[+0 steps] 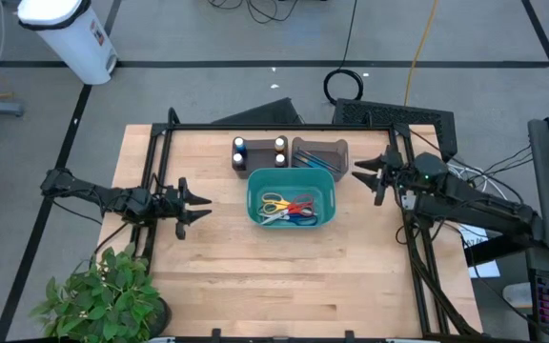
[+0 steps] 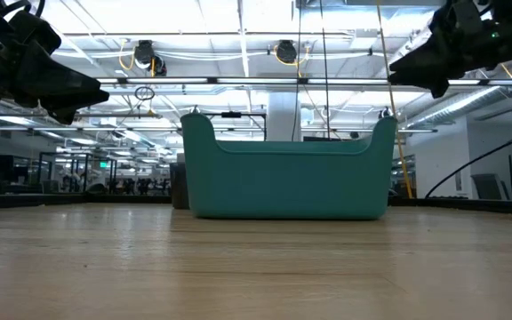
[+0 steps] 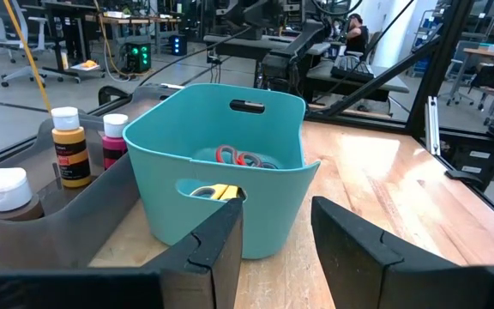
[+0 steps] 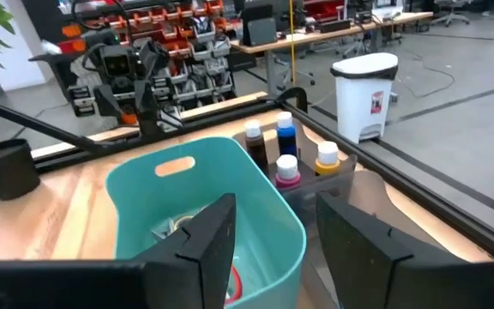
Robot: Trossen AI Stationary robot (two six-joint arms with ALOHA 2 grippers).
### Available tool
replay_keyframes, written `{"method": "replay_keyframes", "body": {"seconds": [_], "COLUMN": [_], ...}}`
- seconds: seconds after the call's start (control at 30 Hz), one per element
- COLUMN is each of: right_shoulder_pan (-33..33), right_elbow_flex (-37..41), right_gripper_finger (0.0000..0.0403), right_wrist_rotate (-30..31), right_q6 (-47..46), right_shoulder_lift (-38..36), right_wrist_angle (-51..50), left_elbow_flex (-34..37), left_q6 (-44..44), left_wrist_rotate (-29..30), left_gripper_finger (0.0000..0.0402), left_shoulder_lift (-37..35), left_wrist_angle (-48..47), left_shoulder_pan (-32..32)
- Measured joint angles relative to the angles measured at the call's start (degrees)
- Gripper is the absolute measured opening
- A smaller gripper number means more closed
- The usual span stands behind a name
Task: Pick & Place Paint Supplies
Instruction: Return to home position
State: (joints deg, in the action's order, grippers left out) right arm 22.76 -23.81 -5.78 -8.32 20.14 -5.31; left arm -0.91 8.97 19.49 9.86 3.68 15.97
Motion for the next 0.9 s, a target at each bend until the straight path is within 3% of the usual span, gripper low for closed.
{"method": "replay_keyframes", "body": {"seconds": [0.47, 0.6, 0.77, 0.9], "right_shoulder_pan": [0.0, 0.0, 0.0, 0.0], "right_elbow_flex": [0.9, 5.1, 12.3, 15.4], "right_gripper_finger": [0.0156, 0.0155, 0.0155, 0.0154], "right_wrist_rotate": [-0.2, 0.1, 8.7, 6.1], "right_q6": [-1.5, -1.5, -7.9, -4.6], "right_shoulder_lift": [-7.4, -9.3, -10.5, -10.6], "right_wrist_angle": [-5.2, -5.2, -1.9, 2.8], "left_elbow_flex": [0.0, 0.0, 0.0, 0.0], "left_q6": [0.0, 0.0, 0.0, 0.0], "left_wrist_rotate": [0.0, 0.0, 0.0, 0.0], "left_gripper_finger": [0.0147, 0.0147, 0.0147, 0.0147], "left_shoulder_lift": [0.0, 0.0, 0.0, 0.0], "left_wrist_angle": [0.0, 0.0, 0.0, 0.0], "left_shoulder_pan": [0.0, 0.0, 0.0, 0.0]}}
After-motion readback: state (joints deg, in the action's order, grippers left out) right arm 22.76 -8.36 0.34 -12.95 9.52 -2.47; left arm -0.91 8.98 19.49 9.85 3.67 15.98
